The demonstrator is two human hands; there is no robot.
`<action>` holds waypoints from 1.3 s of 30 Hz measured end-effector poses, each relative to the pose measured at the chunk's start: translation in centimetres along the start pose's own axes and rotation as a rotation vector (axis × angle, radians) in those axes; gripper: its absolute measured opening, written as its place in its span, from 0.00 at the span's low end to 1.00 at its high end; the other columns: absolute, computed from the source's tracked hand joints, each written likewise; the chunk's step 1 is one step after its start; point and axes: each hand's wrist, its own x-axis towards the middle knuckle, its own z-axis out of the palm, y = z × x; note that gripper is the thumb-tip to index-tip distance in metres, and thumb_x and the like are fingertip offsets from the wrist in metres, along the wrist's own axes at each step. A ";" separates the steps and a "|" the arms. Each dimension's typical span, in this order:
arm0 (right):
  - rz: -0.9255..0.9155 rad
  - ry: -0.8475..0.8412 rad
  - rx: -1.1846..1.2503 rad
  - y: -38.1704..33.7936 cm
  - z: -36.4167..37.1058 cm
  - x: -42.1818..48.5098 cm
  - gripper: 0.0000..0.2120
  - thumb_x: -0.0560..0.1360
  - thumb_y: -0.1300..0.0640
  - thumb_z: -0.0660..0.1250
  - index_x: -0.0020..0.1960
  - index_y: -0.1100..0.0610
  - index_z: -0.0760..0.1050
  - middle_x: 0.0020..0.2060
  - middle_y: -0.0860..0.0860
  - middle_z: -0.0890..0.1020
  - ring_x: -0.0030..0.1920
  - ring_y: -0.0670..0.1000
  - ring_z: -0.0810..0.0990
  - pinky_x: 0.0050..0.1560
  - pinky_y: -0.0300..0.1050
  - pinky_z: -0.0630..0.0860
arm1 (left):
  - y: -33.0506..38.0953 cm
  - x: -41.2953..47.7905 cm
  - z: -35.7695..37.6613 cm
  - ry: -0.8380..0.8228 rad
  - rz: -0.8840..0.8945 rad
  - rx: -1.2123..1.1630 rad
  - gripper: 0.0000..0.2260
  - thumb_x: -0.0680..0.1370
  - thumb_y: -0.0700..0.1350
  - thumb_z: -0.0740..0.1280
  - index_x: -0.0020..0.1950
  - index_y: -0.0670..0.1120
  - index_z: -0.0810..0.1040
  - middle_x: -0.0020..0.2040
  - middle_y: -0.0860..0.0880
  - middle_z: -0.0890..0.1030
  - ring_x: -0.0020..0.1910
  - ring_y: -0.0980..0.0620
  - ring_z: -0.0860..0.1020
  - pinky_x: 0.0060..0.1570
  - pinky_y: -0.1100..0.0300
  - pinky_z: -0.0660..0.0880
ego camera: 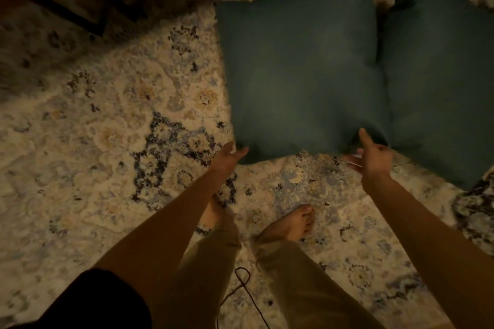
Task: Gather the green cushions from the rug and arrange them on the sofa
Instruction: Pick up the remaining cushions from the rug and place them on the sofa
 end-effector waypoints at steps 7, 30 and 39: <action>0.191 -0.135 0.227 -0.1 -0.8 1.7 0.27 0.70 0.43 0.74 0.64 0.51 0.70 0.53 0.52 0.79 0.41 0.51 0.84 0.40 0.47 0.78 | 0.5 0.1 2.6 0.032 -0.016 -0.178 0.30 0.77 0.49 0.68 0.75 0.44 0.60 0.73 0.44 0.66 0.71 0.42 0.66 0.70 0.49 0.64; 0.269 -0.284 0.265 -3.5 -0.4 -6.8 0.45 0.52 0.40 0.81 0.65 0.53 0.73 0.56 0.49 0.81 0.53 0.50 0.80 0.45 0.44 0.77 | 0.2 -7.9 -3.7 0.100 0.211 0.048 0.31 0.68 0.44 0.74 0.70 0.46 0.69 0.63 0.44 0.77 0.62 0.45 0.76 0.61 0.50 0.74; 0.322 -0.147 0.177 -3.3 -4.1 -17.1 0.22 0.74 0.49 0.71 0.63 0.59 0.72 0.51 0.55 0.79 0.34 0.52 0.75 0.20 0.36 0.70 | 0.9 -18.0 -10.5 0.127 0.242 0.250 0.20 0.75 0.48 0.71 0.65 0.43 0.77 0.58 0.43 0.81 0.58 0.44 0.79 0.58 0.54 0.76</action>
